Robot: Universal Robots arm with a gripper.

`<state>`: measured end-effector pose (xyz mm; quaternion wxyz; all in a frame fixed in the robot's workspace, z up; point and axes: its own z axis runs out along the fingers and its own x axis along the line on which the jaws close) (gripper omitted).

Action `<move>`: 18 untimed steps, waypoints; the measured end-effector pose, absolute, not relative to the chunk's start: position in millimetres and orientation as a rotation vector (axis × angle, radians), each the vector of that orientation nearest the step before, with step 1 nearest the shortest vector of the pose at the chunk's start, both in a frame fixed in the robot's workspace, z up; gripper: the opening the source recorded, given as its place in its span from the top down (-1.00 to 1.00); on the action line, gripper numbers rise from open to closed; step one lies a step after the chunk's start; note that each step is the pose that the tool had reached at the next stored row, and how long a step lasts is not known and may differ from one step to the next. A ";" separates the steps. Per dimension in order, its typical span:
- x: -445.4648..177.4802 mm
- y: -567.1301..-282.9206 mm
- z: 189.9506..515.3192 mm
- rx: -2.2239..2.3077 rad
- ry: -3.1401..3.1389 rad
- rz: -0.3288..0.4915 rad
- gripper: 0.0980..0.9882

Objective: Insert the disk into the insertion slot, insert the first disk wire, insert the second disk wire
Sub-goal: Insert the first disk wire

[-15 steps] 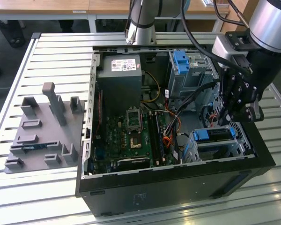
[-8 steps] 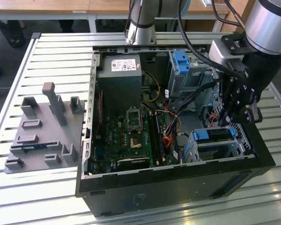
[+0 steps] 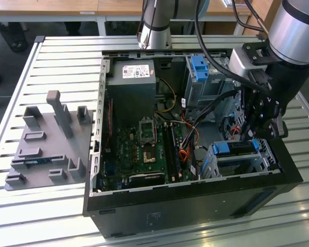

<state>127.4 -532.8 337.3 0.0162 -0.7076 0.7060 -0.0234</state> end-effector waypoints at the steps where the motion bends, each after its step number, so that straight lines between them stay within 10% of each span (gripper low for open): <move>1: 127.3 -533.5 337.0 -2.200 2.196 -0.073 0.85; 18: 127.3 -537.0 332.7 -2.200 2.196 -0.073 0.85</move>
